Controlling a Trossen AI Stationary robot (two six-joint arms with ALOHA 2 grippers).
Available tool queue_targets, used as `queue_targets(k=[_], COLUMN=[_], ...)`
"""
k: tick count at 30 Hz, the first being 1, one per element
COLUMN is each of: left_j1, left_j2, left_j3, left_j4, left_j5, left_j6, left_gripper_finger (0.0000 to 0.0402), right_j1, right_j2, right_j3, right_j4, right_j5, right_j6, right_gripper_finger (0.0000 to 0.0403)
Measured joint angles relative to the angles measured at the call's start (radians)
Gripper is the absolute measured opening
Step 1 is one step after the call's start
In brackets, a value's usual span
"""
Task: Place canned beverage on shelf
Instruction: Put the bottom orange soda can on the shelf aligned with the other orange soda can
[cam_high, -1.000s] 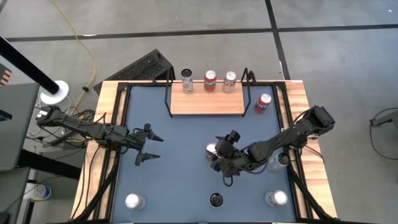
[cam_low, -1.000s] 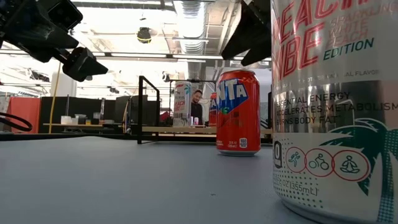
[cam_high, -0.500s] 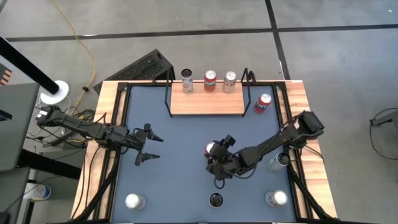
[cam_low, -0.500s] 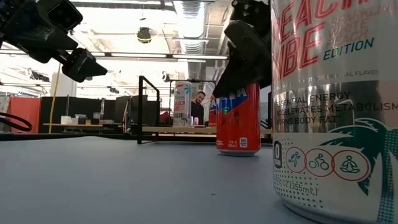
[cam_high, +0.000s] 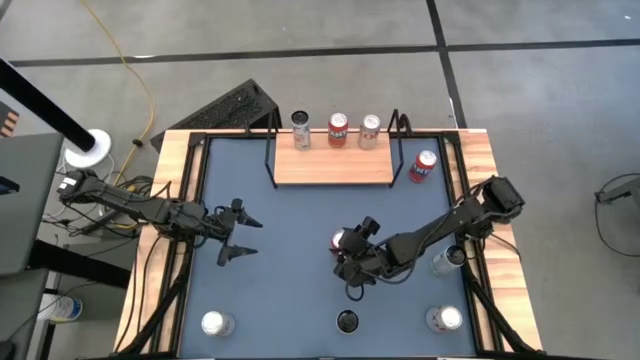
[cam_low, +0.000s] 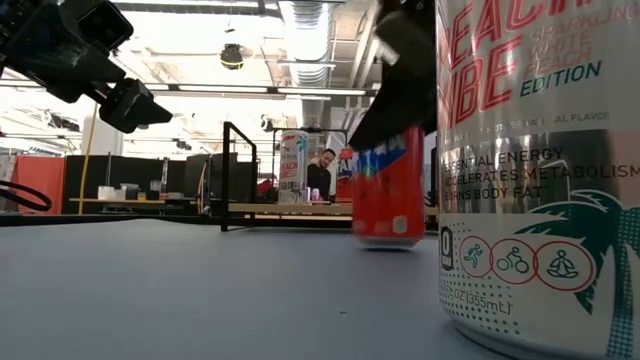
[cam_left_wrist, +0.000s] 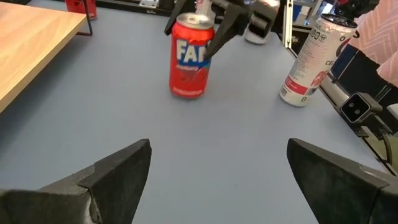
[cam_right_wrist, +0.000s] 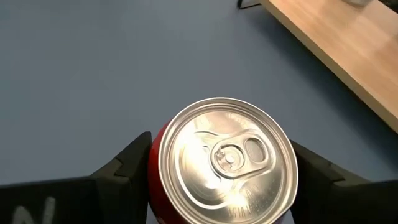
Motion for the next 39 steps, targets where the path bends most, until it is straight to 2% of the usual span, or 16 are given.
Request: queue_targets(k=[6,9,11,18,21,28,35,39], left_j1=[0.000,0.000,0.000,0.000,0.000,0.000,0.000,0.000], left_j2=[0.000,0.000,0.000,0.000,0.000,0.000,0.000,0.000], left_j3=[0.000,0.000,0.000,0.000,0.000,0.000,0.000,0.000], left_j4=[-0.005,-0.011,-0.013,-0.016,-0.017,-0.014,-0.019,-0.016], left_j5=[0.000,0.000,0.000,0.000,0.000,-0.002,-0.036,-0.070], left_j6=[-0.001,0.001,0.013,0.046,0.059,0.086,0.109,0.116], left_gripper_finger=[0.0364,0.0364,0.0364,0.0364,0.0364,0.0364,0.0364,0.0364], right_j1=[0.000,-0.011,-0.036,-0.238,-0.356,-0.638,-0.868,-0.934], right_j2=[-0.116,-0.180,-0.223,-0.314,-0.313,-0.260,-0.206,-0.165], right_j3=[0.000,0.000,0.000,0.000,0.001,0.001,0.001,0.002], right_j4=[-0.009,-0.005,0.004,0.048,0.119,0.176,0.196,0.197], right_j5=[-0.020,-0.026,-0.070,-0.330,-0.519,-0.869,-1.082,-1.155], right_j6=[-0.111,-0.231,-0.335,-0.638,-0.782,-1.022,-1.129,-1.216], right_gripper_finger=[0.0254,0.0254,0.0254,0.0254,0.0254,0.0254,0.0253,0.0253])
